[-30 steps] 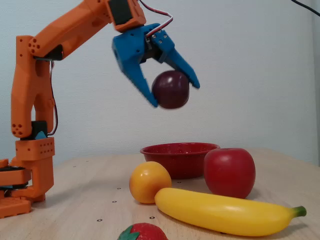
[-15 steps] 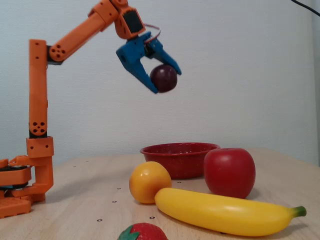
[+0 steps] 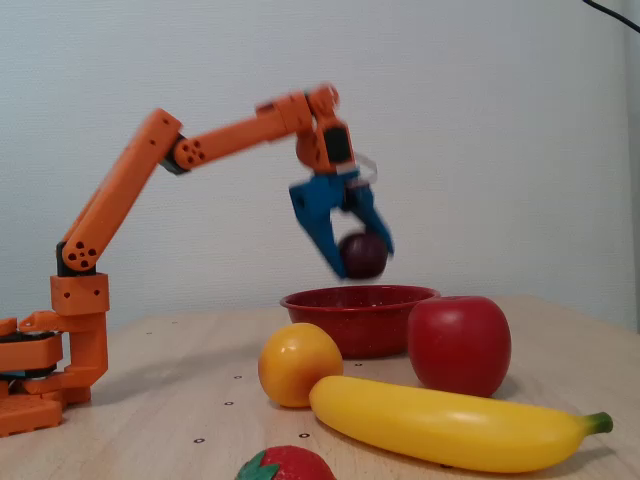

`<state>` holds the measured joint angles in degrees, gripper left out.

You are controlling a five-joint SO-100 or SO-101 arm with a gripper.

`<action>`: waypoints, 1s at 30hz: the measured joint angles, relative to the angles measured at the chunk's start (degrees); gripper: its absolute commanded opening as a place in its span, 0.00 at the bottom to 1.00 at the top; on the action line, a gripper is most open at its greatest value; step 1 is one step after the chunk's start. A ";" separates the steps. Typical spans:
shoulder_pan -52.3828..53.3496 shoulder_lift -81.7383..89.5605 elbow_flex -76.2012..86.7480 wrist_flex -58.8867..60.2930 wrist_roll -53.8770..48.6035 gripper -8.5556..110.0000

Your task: Put the plum in the red bowl.

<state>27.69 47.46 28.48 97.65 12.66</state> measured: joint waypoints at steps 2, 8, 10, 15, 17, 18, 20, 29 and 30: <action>0.53 -1.58 0.00 0.00 0.00 0.31; 1.32 -1.67 0.00 0.09 0.00 0.45; 1.23 -1.67 -0.09 0.18 0.00 0.46; 1.23 -1.67 -0.09 0.97 0.00 0.47; 1.23 -1.67 -0.09 0.97 0.00 0.45; 1.23 -1.67 -0.09 0.97 0.00 0.43; 1.23 -1.67 -0.09 0.97 0.00 0.36; 0.88 10.37 -0.09 4.13 -1.67 0.07; 0.79 12.04 -0.09 4.13 -1.67 0.07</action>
<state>28.48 59.50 28.39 101.78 10.99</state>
